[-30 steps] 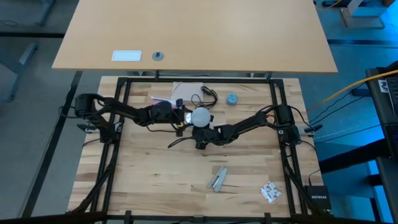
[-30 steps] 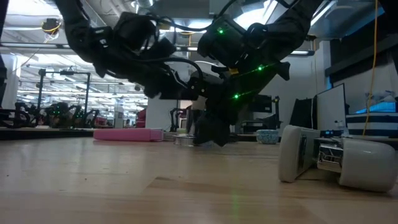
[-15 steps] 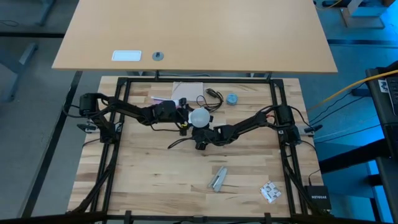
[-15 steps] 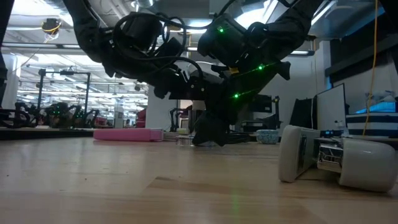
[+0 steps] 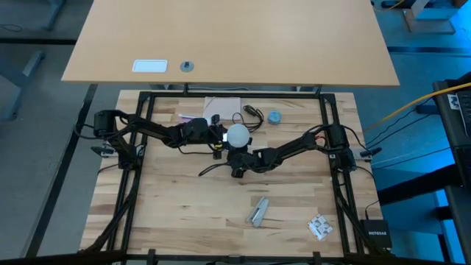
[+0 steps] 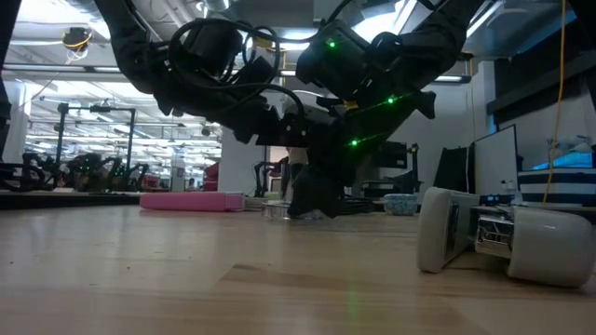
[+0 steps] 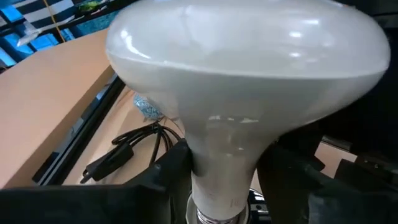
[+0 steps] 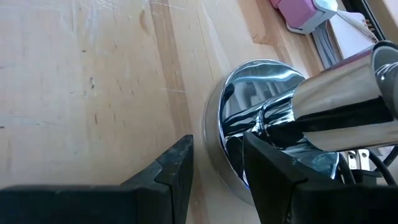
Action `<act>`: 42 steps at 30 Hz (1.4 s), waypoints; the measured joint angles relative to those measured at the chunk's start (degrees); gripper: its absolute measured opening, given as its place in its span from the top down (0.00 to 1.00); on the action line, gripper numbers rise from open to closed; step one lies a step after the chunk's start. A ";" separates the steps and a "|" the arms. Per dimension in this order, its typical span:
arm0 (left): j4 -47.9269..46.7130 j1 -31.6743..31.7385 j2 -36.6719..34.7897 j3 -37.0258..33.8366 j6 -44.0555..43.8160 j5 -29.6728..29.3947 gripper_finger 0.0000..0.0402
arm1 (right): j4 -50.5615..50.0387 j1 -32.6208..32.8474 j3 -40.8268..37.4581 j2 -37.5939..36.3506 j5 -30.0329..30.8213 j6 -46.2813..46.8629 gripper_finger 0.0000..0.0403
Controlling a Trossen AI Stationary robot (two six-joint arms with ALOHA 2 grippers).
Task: Screw lightbulb
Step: Insert light bulb into the lamp
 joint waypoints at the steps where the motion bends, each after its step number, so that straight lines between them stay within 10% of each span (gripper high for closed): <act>1: 0.01 0.00 0.00 0.00 -0.58 0.00 0.65 | -0.21 0.00 0.00 -0.16 -0.13 0.00 0.66; 42: -0.91 1.77 -0.07 0.07 -15.02 -2.19 0.62 | -20.73 5.54 0.02 -6.86 9.30 10.02 0.66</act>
